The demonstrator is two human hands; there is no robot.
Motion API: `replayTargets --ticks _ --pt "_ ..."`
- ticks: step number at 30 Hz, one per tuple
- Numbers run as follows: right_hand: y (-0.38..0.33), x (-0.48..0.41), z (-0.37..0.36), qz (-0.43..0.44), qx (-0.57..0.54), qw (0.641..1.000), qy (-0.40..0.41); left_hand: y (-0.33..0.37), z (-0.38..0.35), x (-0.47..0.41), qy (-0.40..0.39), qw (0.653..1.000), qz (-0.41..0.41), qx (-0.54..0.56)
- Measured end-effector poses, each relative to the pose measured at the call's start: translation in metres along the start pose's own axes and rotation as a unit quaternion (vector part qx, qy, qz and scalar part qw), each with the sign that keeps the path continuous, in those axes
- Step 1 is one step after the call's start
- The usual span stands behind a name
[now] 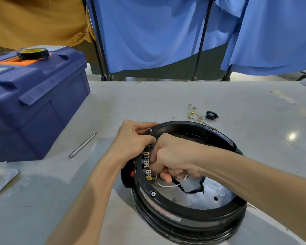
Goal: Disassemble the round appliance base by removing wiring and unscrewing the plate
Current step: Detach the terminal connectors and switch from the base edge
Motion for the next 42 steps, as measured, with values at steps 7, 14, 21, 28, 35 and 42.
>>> replayTargets --ticks 7,14,21,28,35,42 --pt "0.004 -0.003 0.002 -0.009 0.016 0.996 0.089 0.000 0.000 -0.001 -0.009 1.000 -0.002 -0.005" --pt "0.021 0.012 -0.001 -0.043 0.005 0.998 0.047 -0.003 0.000 -0.003 -0.003 1.000 0.014 0.001" --pt "0.017 0.007 0.007 0.009 -0.037 0.998 0.046 -0.001 0.000 0.000 0.007 1.000 0.018 -0.002" --pt "0.002 0.018 0.012 0.091 0.005 0.996 0.022 0.002 0.000 0.002 0.006 1.000 0.013 0.002" --pt "-0.001 0.018 0.007 0.070 0.087 0.992 -0.051 0.001 0.000 0.001 0.000 1.000 0.015 -0.010" --pt "0.001 0.013 -0.003 0.035 0.055 0.995 -0.071 0.000 0.000 0.000 0.009 1.000 0.012 -0.004"
Point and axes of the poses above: each hand's wrist, its own x-axis away from the middle knuckle, its own z-axis out of the back of the hand, y = z × x, the point moved 6 cm from there along -x, towards the middle knuckle, and after that the axes turned 4 degrees about x, right-handed, at the moved point
